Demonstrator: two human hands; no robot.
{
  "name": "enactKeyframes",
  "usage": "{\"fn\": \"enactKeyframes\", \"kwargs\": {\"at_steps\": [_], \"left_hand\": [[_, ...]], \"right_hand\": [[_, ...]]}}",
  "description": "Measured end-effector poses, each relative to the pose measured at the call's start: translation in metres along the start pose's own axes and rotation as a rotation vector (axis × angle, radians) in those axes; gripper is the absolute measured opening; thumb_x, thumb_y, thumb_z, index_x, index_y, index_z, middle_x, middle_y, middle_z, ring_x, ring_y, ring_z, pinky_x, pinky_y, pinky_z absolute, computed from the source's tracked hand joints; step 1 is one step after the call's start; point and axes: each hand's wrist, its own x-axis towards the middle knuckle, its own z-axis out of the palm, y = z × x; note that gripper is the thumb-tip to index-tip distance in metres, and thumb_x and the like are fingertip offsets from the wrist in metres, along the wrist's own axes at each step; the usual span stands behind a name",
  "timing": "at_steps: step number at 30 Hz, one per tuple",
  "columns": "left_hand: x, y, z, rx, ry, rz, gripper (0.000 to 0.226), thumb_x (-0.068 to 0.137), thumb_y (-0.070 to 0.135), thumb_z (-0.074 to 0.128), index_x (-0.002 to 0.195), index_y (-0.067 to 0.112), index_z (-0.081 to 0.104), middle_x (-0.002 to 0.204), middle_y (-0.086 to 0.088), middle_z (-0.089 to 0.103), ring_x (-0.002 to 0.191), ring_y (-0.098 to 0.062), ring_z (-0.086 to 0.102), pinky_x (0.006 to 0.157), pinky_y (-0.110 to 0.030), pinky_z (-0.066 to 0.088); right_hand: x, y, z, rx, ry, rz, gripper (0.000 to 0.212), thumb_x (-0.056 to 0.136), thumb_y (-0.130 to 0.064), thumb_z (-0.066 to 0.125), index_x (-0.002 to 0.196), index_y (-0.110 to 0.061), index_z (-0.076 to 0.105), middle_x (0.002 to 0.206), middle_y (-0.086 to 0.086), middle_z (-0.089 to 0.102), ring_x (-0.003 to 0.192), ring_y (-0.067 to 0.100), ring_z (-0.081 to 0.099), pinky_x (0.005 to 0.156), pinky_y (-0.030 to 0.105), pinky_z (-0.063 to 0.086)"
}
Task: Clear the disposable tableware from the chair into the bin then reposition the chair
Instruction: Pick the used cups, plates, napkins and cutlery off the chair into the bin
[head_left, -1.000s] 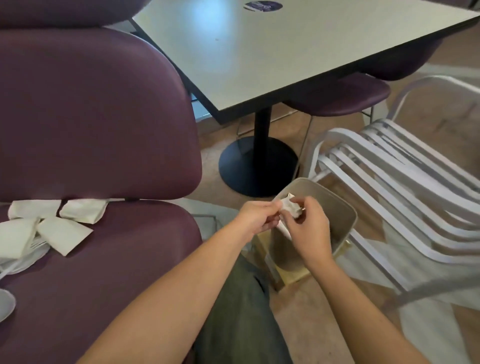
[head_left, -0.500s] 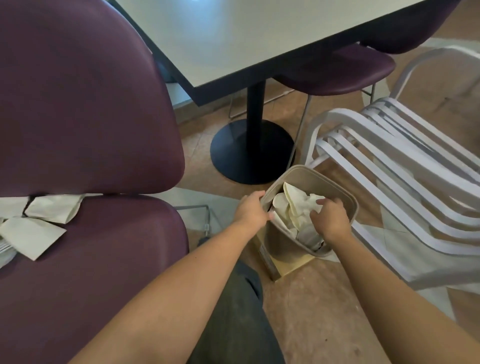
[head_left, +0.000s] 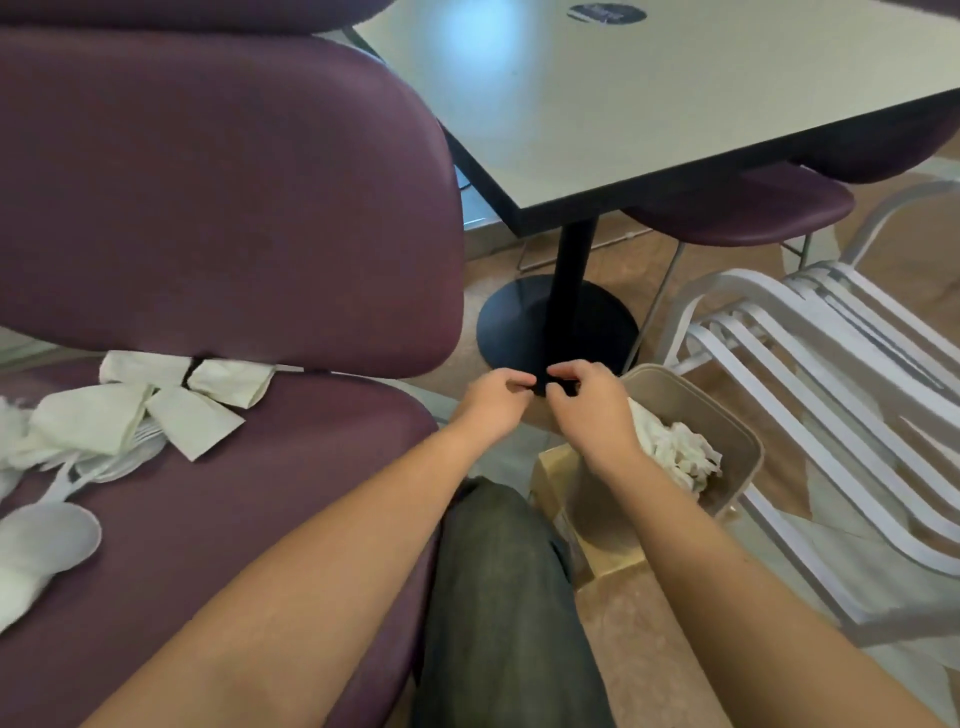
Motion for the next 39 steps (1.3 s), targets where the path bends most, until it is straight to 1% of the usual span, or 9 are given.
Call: {"fn": "enactKeyframes", "kwargs": {"at_steps": [6, 10, 15, 19, 23, 25, 29, 34, 39], "left_hand": [[-0.035, -0.039, -0.086, -0.014, 0.185, 0.023, 0.016, 0.092, 0.019, 0.059, 0.096, 0.034, 0.065, 0.093, 0.006, 0.066, 0.096, -0.014, 0.063, 0.086, -0.028, 0.047], [-0.061, -0.079, -0.142, 0.011, 0.352, -0.064, 0.016, 0.090, 0.023, 0.060, 0.094, 0.037, 0.065, 0.100, 0.011, 0.070, 0.097, -0.008, 0.063, 0.087, -0.026, 0.046], [-0.103, -0.128, -0.195, 0.036, 0.498, -0.167, 0.019, 0.092, 0.022, 0.055, 0.100, 0.035, 0.066, 0.105, 0.010, 0.068, 0.094, -0.010, 0.061, 0.081, -0.026, 0.044], [-0.143, -0.168, -0.228, 0.092, 0.576, -0.224, 0.023, 0.090, 0.019, 0.054, 0.102, 0.033, 0.070, 0.105, 0.008, 0.069, 0.098, -0.015, 0.062, 0.086, -0.030, 0.048], [-0.183, -0.198, -0.257, 0.085, 0.692, -0.240, 0.030, 0.088, 0.012, 0.053, 0.101, 0.031, 0.072, 0.100, 0.011, 0.069, 0.089, -0.010, 0.062, 0.078, -0.025, 0.047], [-0.198, -0.209, -0.268, 0.098, 0.756, -0.231, 0.030, 0.088, 0.011, 0.053, 0.102, 0.030, 0.072, 0.100, 0.010, 0.067, 0.084, -0.010, 0.061, 0.074, -0.025, 0.046], [-0.220, -0.231, -0.280, 0.193, 0.824, -0.223, 0.022, 0.090, 0.022, 0.061, 0.110, 0.029, 0.067, 0.109, 0.003, 0.059, 0.105, -0.020, 0.053, 0.092, -0.032, 0.043], [-0.247, -0.255, -0.288, 0.475, 0.828, -0.334, 0.063, 0.077, 0.050, 0.074, 0.133, 0.032, 0.051, 0.129, -0.001, 0.043, 0.122, -0.026, 0.035, 0.099, -0.039, 0.035], [-0.253, -0.283, -0.296, 0.542, 0.702, -0.421, 0.081, 0.081, 0.054, 0.067, 0.148, 0.028, 0.030, 0.154, -0.001, 0.026, 0.139, -0.024, 0.021, 0.108, -0.042, 0.028]], "right_hand": [[-0.017, -0.069, 0.047, 0.094, -0.066, -0.113, 0.020, 0.088, -0.017, 0.059, 0.104, -0.018, 0.071, 0.105, 0.002, 0.064, 0.102, 0.021, 0.058, 0.091, 0.039, 0.050], [-0.034, -0.111, 0.085, 0.106, -0.153, -0.167, 0.018, 0.084, -0.015, 0.058, 0.097, -0.019, 0.071, 0.099, 0.001, 0.064, 0.097, 0.023, 0.060, 0.090, 0.037, 0.049], [-0.057, -0.147, 0.135, 0.063, -0.300, -0.206, 0.018, 0.084, -0.016, 0.059, 0.095, -0.022, 0.071, 0.102, 0.002, 0.065, 0.099, 0.021, 0.060, 0.089, 0.035, 0.049], [-0.080, -0.169, 0.171, 0.054, -0.408, -0.235, 0.018, 0.085, -0.014, 0.058, 0.096, -0.021, 0.071, 0.104, 0.003, 0.065, 0.098, 0.023, 0.060, 0.088, 0.034, 0.050], [-0.106, -0.195, 0.198, 0.056, -0.491, -0.262, 0.018, 0.086, -0.013, 0.057, 0.096, -0.020, 0.071, 0.103, 0.001, 0.063, 0.096, 0.021, 0.061, 0.087, 0.036, 0.052], [-0.117, -0.207, 0.211, 0.045, -0.535, -0.284, 0.018, 0.087, -0.014, 0.057, 0.096, -0.020, 0.070, 0.105, 0.002, 0.064, 0.094, 0.019, 0.061, 0.087, 0.030, 0.049], [-0.134, -0.227, 0.233, 0.033, -0.618, -0.311, 0.020, 0.087, -0.014, 0.057, 0.101, -0.019, 0.070, 0.111, 0.000, 0.066, 0.098, 0.017, 0.062, 0.088, 0.027, 0.048], [-0.158, -0.254, 0.257, 0.028, -0.741, -0.407, 0.039, 0.083, -0.009, 0.062, 0.121, -0.017, 0.063, 0.124, 0.001, 0.060, 0.110, 0.015, 0.057, 0.091, 0.019, 0.040], [-0.180, -0.273, 0.286, 0.094, -0.784, -0.404, 0.050, 0.086, -0.021, 0.065, 0.134, -0.014, 0.054, 0.136, 0.003, 0.056, 0.127, 0.019, 0.050, 0.103, 0.026, 0.037]]}}
